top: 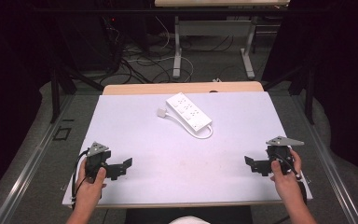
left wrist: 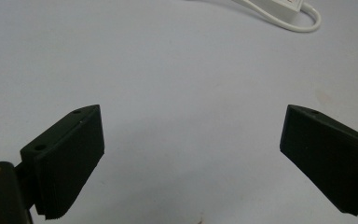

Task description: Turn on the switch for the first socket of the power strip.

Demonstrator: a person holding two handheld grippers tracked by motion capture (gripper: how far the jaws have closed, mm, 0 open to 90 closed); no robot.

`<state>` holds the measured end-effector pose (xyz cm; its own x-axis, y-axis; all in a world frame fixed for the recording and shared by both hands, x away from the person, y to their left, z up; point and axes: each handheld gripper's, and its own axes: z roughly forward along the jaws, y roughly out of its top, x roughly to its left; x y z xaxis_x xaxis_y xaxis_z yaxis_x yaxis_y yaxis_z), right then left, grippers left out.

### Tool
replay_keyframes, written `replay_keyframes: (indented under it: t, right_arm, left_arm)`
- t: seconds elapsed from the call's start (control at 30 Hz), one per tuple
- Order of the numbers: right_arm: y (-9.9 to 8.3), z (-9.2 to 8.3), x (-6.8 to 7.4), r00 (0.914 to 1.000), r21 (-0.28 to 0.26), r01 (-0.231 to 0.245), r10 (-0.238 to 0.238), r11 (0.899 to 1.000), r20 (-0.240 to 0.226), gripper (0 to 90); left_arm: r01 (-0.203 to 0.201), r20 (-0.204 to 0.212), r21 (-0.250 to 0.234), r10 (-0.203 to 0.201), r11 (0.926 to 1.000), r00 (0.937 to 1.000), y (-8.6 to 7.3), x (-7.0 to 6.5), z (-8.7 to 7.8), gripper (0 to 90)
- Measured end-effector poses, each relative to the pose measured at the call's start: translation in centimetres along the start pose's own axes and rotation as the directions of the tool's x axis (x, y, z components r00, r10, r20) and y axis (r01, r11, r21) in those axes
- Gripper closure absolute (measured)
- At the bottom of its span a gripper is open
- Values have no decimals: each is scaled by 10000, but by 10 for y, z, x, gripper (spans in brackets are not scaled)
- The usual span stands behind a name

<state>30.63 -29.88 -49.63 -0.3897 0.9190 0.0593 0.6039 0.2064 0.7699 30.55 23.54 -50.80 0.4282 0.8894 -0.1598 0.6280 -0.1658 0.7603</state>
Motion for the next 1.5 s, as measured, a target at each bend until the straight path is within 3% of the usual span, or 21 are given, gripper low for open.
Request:
replay_keyframes:
  t: [0.27,0.53,0.83,1.0,1.5]
  right_arm:
    - [7,2,6,9984,26,-4,6,10000,-572,0]
    - [22,8,13,9980,228,262,-248,9994,-583,0]
    - [45,8,27,9933,487,712,-664,9963,-942,0]
    - [54,12,32,9934,630,872,-820,9942,-807,0]
    - [84,30,43,9844,884,1316,-1196,9874,-1290,0]
  left_arm:
    - [-192,26,-86,193,9998,9998,6,-7,-6,76]
    - [-325,173,-42,326,9995,9993,6,-14,-8,79]
    - [-479,439,2,479,9989,9979,8,-19,-11,83]
    - [-443,441,-19,444,9990,9980,7,-20,-11,86]
    - [-446,451,-54,448,9990,9980,6,-21,-11,92]
